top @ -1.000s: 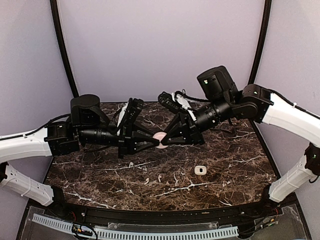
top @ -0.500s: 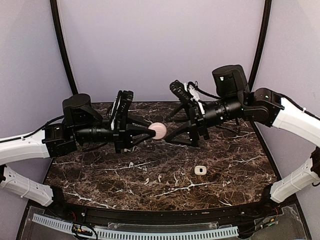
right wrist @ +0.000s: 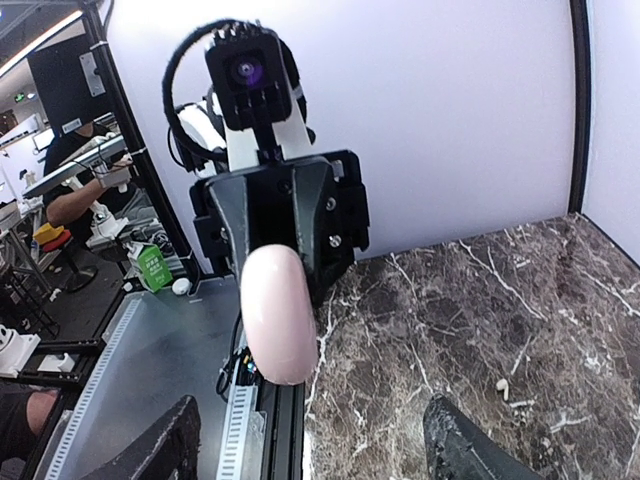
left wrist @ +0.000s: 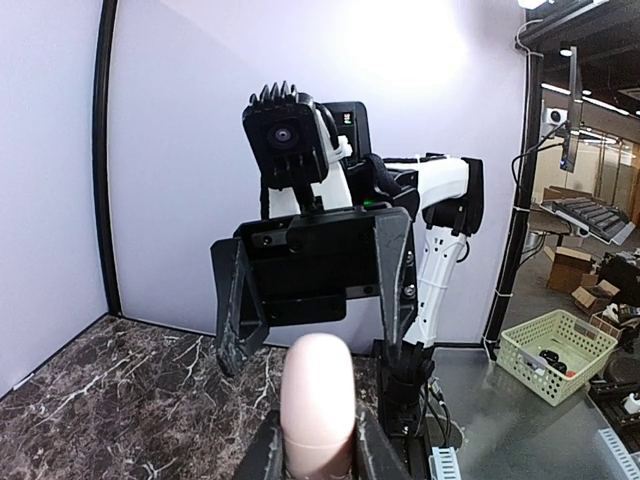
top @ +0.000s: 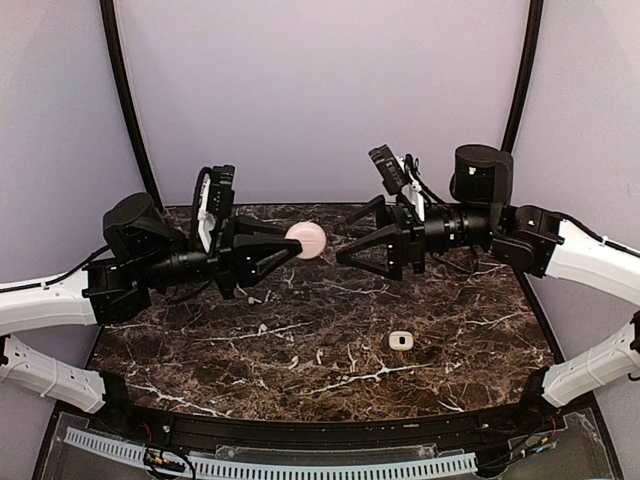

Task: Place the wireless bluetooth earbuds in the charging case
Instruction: Pass from the left arm to the right

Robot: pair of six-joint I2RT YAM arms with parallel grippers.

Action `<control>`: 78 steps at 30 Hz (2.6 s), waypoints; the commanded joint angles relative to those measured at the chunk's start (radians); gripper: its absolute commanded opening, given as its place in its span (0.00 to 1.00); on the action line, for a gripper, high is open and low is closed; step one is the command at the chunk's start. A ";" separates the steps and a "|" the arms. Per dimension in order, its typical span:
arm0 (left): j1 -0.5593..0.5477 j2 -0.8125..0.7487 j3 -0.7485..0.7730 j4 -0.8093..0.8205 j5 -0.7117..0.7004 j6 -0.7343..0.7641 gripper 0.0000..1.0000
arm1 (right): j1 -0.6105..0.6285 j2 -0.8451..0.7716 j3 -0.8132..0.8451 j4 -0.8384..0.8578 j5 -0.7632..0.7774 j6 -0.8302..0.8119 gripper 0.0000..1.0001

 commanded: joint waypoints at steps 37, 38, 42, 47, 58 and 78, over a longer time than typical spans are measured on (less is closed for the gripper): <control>0.004 0.038 -0.036 0.246 -0.009 -0.059 0.00 | 0.080 0.110 0.079 0.210 -0.036 0.039 0.39; 0.004 0.037 -0.039 0.248 -0.010 -0.059 0.00 | 0.080 0.110 0.078 0.210 -0.037 0.039 0.37; 0.004 0.033 -0.044 0.254 -0.012 -0.058 0.00 | 0.080 0.110 0.076 0.210 -0.039 0.041 0.34; 0.004 0.036 -0.047 0.264 -0.008 -0.061 0.00 | 0.080 0.108 0.069 0.225 -0.037 0.050 0.26; 0.004 0.035 -0.047 0.248 -0.019 -0.056 0.13 | 0.080 0.107 0.073 0.201 -0.029 0.039 0.01; 0.004 0.041 0.010 0.025 -0.057 -0.029 0.57 | 0.080 0.114 0.148 -0.095 0.051 -0.108 0.00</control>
